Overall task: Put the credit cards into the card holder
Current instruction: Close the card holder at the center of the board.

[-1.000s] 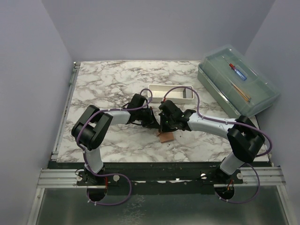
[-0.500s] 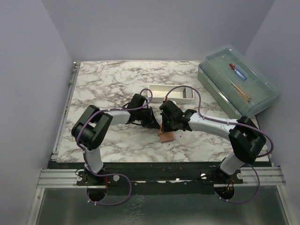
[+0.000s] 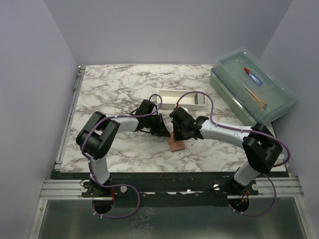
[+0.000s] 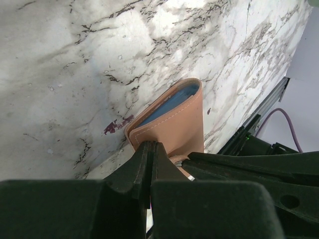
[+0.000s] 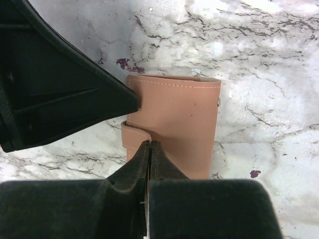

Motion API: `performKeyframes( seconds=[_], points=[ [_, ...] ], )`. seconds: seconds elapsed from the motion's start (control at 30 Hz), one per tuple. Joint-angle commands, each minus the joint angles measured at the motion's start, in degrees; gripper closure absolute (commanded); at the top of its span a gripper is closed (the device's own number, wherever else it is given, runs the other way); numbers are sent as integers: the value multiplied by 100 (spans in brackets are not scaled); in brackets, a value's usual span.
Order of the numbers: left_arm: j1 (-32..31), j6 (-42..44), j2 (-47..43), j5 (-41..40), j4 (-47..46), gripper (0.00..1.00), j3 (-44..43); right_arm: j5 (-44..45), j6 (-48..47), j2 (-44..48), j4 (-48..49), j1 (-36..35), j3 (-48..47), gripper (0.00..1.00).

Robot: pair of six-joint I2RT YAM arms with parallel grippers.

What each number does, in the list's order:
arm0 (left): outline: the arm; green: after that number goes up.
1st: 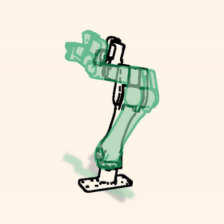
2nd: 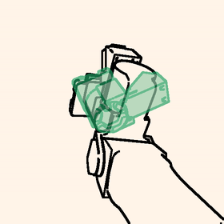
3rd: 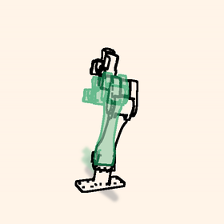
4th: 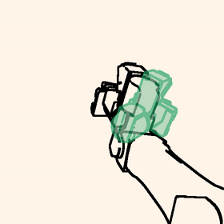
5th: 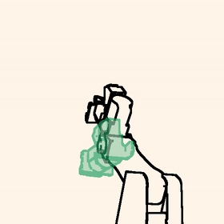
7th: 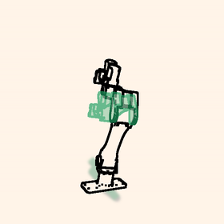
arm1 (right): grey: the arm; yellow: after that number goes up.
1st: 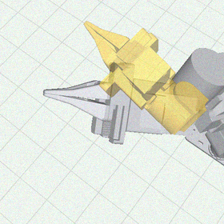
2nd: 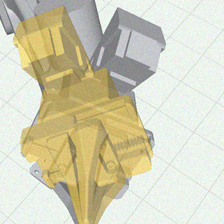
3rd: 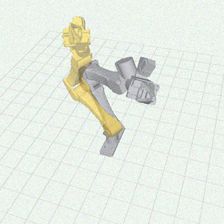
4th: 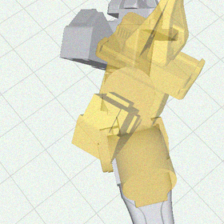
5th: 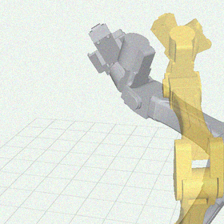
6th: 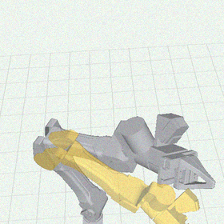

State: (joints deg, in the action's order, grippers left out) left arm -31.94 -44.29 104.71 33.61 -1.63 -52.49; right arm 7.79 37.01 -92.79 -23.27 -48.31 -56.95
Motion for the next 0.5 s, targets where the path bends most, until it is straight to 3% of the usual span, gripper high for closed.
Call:
performKeyframes(
  seconds=[0.0, 0.47],
  points=[
    [-14, 220, 208, -399, 348, 100, 18, 217, -54, -123, -42, -29, -82, 100],
    [-14, 236, 199, -390, 356, 100, 13, 169, -6, -225, 113, -29, 197, 100]
  ],
)
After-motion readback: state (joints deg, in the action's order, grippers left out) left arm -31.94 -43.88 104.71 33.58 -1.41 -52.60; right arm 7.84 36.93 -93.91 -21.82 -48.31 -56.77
